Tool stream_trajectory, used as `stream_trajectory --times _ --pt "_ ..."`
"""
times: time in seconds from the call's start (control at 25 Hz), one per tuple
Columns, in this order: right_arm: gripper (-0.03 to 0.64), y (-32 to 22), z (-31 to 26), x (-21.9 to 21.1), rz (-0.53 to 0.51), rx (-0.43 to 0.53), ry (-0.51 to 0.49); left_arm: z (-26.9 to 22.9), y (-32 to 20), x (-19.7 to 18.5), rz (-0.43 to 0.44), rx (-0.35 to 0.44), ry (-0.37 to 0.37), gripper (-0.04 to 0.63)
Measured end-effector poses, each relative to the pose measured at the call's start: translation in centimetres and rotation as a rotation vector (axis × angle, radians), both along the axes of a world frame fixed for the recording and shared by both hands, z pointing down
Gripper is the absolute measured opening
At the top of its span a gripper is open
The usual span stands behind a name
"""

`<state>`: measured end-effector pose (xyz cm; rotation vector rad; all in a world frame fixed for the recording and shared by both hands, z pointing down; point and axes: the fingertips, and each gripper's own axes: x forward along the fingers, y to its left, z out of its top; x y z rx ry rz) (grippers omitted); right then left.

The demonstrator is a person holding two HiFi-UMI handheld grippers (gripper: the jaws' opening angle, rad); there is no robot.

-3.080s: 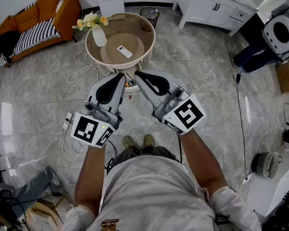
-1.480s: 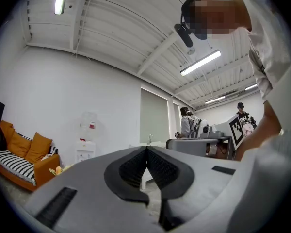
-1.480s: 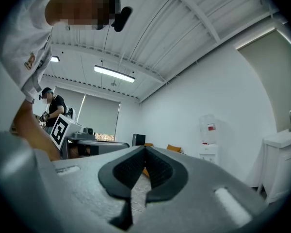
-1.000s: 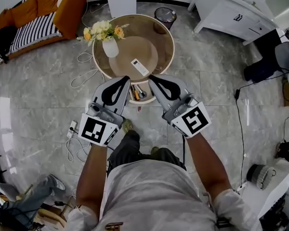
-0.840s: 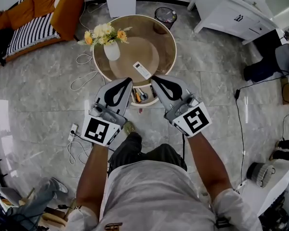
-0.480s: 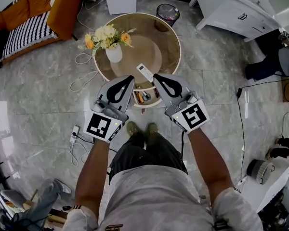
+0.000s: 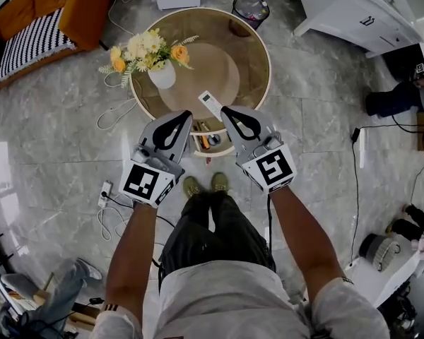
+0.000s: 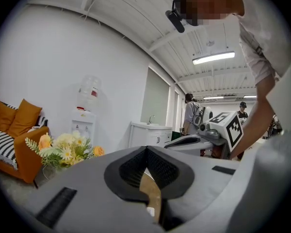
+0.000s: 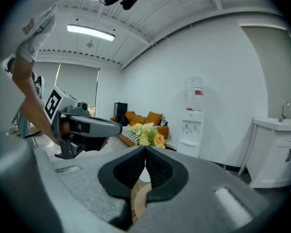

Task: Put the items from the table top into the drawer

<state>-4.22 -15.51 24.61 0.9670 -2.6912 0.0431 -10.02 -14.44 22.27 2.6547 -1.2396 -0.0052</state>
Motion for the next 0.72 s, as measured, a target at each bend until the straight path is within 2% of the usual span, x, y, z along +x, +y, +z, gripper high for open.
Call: stream_trajectory --times 0.72 --pt "0.165 -2.4 16.9 1.1 0.038 -0.199 0.159 11.9 -1.8 0.9 -0.001 -0.093 -0.020 0.000"
